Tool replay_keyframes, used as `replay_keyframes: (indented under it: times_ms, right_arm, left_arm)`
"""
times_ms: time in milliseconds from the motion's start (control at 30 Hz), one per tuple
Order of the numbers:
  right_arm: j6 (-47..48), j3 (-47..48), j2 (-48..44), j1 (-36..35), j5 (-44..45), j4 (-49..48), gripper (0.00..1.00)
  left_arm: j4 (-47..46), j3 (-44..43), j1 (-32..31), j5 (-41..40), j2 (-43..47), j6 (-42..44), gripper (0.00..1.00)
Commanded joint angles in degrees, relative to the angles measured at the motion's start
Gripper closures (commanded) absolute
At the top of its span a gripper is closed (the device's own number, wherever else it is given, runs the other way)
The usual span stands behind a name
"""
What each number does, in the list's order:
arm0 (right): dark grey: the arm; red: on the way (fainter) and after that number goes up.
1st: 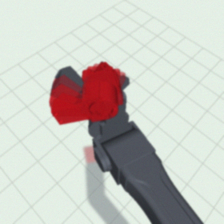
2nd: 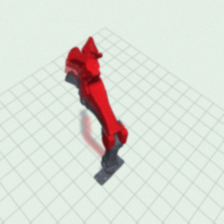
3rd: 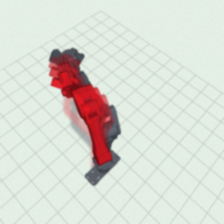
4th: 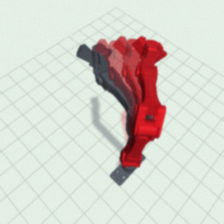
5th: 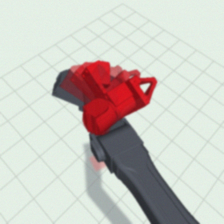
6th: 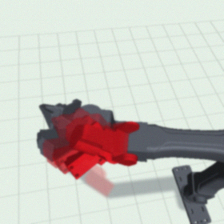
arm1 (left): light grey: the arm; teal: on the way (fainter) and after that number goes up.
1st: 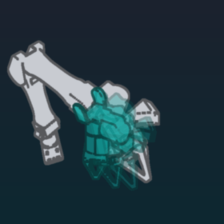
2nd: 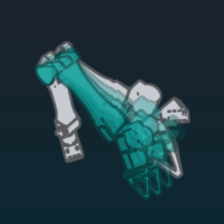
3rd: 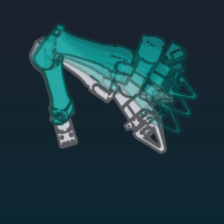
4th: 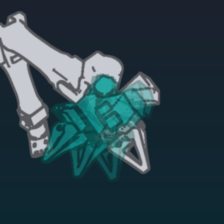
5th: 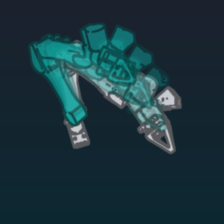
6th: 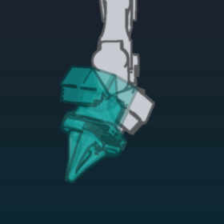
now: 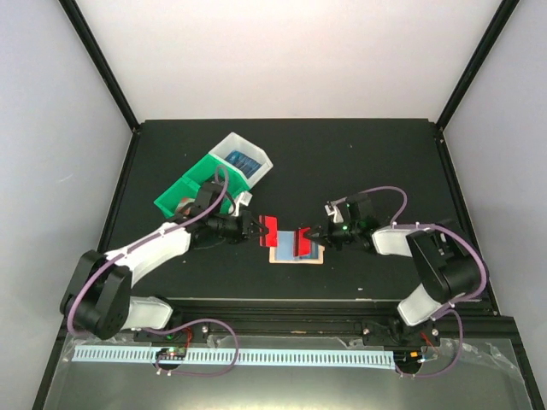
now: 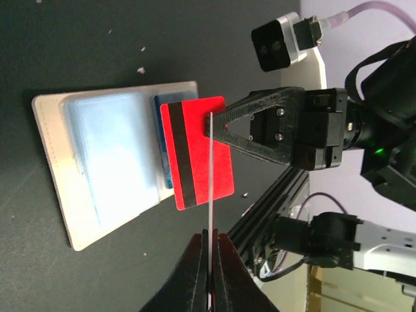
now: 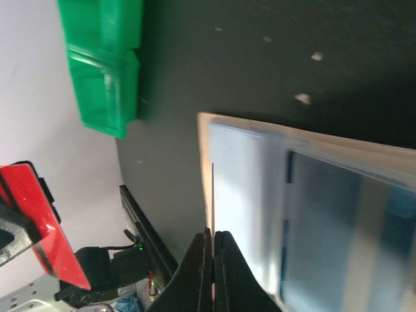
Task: Put the credit cards into the card holder
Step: Insert the credit card into the card holder.
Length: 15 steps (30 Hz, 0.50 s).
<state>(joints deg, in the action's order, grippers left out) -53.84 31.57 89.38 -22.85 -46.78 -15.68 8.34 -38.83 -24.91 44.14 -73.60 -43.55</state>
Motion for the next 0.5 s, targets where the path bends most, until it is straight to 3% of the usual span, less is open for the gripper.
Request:
replay_keyframes:
  times_ms: [0, 467]
  right_arm:
    - [2.7, 0.1, 3.6, -0.4, 0.8, -2.8, 0.99]
    - [8.2, 1.3, 7.9, -0.1, 3.9, -1.2, 0.99]
  left_arm:
    - [-2.4, 0.0, -2.3, -3.0, -3.8, 1.1, 0.98]
    - [-2.9, -0.5, -6.3, -11.8, -16.0, 3.3, 0.98]
